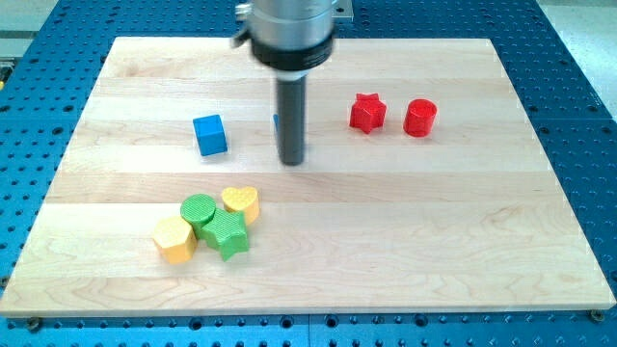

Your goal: Move the blue blocks close to the red star

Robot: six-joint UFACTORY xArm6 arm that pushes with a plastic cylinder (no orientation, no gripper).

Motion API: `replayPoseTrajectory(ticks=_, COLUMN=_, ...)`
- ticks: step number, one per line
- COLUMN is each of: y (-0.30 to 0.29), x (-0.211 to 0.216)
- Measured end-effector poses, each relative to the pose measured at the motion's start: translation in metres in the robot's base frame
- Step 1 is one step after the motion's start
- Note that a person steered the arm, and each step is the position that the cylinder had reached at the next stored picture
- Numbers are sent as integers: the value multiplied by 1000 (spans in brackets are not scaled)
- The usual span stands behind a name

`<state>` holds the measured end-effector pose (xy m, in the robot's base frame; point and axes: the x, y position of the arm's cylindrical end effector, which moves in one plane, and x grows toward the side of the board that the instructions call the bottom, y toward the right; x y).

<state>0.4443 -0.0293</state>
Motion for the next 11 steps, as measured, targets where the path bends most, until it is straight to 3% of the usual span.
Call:
replayPoseTrajectory(ticks=1, y=-32, x=0)
replayPoseTrajectory(ticks=2, y=-70, x=-41)
replayPoseTrajectory(ticks=3, y=33, x=-80)
replayPoseTrajectory(ticks=4, y=4, x=-79)
replayPoseTrajectory(ticks=5, y=-18, x=-50)
replayPoseTrajectory(ticks=6, y=41, x=-19)
replayPoseTrajectory(ticks=7, y=92, x=-35)
replayPoseTrajectory(ticks=8, y=66, x=3)
replayPoseTrajectory(ticks=9, y=114, x=21)
replayPoseTrajectory(ticks=11, y=110, x=-22)
